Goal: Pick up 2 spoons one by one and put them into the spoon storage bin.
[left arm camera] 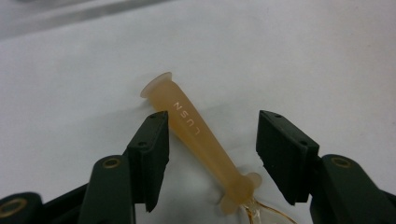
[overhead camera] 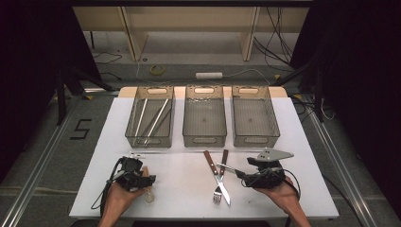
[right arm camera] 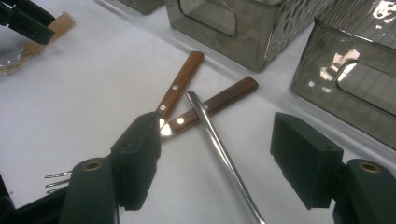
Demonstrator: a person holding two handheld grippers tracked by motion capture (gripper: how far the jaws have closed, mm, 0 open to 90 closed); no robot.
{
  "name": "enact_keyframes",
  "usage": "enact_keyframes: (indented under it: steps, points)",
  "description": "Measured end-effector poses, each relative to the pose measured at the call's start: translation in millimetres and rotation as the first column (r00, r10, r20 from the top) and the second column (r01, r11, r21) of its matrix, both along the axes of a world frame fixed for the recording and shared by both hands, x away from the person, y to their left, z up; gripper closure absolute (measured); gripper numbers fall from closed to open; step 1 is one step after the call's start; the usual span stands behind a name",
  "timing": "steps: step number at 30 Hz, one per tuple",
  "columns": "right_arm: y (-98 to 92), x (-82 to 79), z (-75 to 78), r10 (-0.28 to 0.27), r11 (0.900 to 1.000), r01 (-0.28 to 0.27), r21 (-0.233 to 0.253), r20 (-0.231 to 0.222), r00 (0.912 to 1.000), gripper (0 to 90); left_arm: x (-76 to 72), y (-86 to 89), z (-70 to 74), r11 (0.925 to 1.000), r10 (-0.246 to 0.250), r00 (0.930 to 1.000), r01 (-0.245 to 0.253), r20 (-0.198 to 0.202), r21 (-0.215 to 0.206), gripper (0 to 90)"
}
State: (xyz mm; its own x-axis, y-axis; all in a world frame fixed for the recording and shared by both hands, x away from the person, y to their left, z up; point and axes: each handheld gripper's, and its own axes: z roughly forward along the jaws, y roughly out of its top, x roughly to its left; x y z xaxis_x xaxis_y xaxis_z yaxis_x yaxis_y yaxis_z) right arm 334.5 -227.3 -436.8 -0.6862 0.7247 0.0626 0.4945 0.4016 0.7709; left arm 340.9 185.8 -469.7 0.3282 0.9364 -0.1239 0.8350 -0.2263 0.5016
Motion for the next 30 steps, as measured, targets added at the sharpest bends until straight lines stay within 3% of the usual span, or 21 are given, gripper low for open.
enact_keyframes:
  steps: [5, 11, 15, 22, 30]
  points:
    - [0.1, 0.0, 0.2, -0.003, 1.0, 0.003, 0.001, 0.0, 1.0, 34.4, 1.5, -0.9, -3.7, 0.9998, 0.003, 0.9997, -0.002, -0.026, 0.018, 43.5]
    - [-0.1, -0.3, 0.1, -0.001, 1.0, 0.001, -0.001, 0.001, 1.0, 34.6, 2.5, -2.6, -4.0, 0.9991, 0.001, 0.9997, 0.0, -0.024, 0.043, 46.8]
    - [0.0, -0.2, -0.1, -0.002, 1.0, 0.002, -0.004, 0.001, 1.0, 34.7, 1.6, -8.8, -4.6, 0.9947, -0.022, 0.9997, 0.023, -0.006, 0.1, 49.6]
    - [0.7, 0.1, 0.1, -0.003, 1.0, 0.003, -0.005, 0.0, 1.0, 34.9, 2.9, -7.8, -3.7, 0.9941, -0.036, 0.9993, 0.037, -0.007, 0.102, 56.8]
    - [0.2, 0.2, 0.0, -0.003, 1.0, 0.003, -0.006, 0.002, 1.0, 35.1, 3.9, -9.2, -3.1, 0.9947, -0.036, 0.9994, 0.036, -0.004, 0.096, 71.5]
